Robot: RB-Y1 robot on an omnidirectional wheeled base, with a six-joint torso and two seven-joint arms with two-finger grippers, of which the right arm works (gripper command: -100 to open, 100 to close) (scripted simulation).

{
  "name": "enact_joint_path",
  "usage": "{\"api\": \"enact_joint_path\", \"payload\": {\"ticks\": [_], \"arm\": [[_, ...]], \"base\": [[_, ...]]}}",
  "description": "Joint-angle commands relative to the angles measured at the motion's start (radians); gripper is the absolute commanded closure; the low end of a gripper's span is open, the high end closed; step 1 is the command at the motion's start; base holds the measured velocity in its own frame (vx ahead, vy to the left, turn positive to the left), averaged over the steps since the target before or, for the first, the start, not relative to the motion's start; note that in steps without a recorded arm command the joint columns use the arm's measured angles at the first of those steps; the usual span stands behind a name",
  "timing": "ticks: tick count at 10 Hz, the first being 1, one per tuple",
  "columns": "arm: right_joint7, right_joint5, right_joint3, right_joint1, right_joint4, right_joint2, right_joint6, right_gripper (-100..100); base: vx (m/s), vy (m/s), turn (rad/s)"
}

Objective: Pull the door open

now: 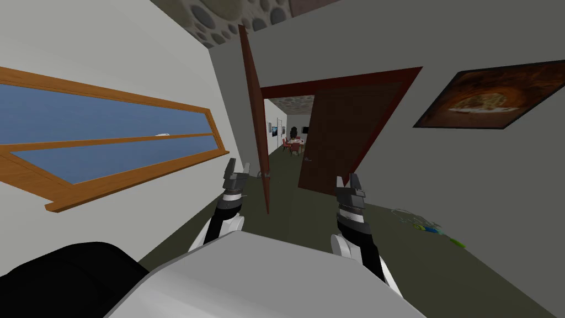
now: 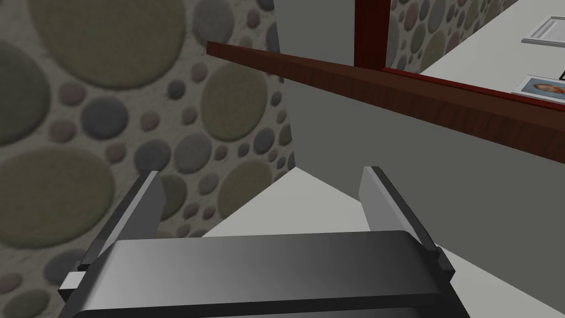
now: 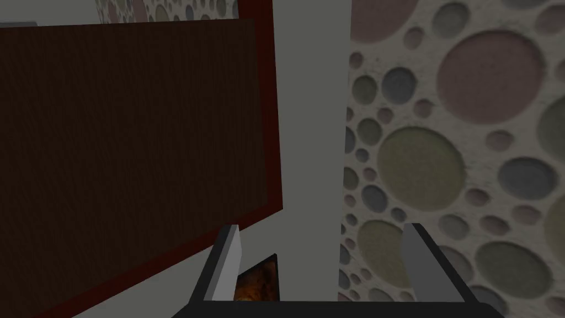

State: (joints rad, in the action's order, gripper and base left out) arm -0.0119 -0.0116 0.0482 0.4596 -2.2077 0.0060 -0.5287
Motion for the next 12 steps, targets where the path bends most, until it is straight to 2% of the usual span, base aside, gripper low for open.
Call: {"api": "enact_joint_path", "payload": {"ticks": [1,2,7,12], "arm": [[0.002,0.001,-0.003,-0.012,0.029,-0.008,-0.005,-100],[0.002,0.001,-0.004,-0.016,0.04,-0.011,-0.007,-100],[0.009,0.004,-0.015,-0.063,0.154,-0.034,-0.028,-100],[0.015,0.007,-0.024,-0.105,0.254,-0.05,-0.046,-100]], "base": [[0.071,0.008,-0.015],[0.102,-0.013,-0.007],[0.142,-0.021,-0.01],[0.092,-0.021,-0.009]]}}
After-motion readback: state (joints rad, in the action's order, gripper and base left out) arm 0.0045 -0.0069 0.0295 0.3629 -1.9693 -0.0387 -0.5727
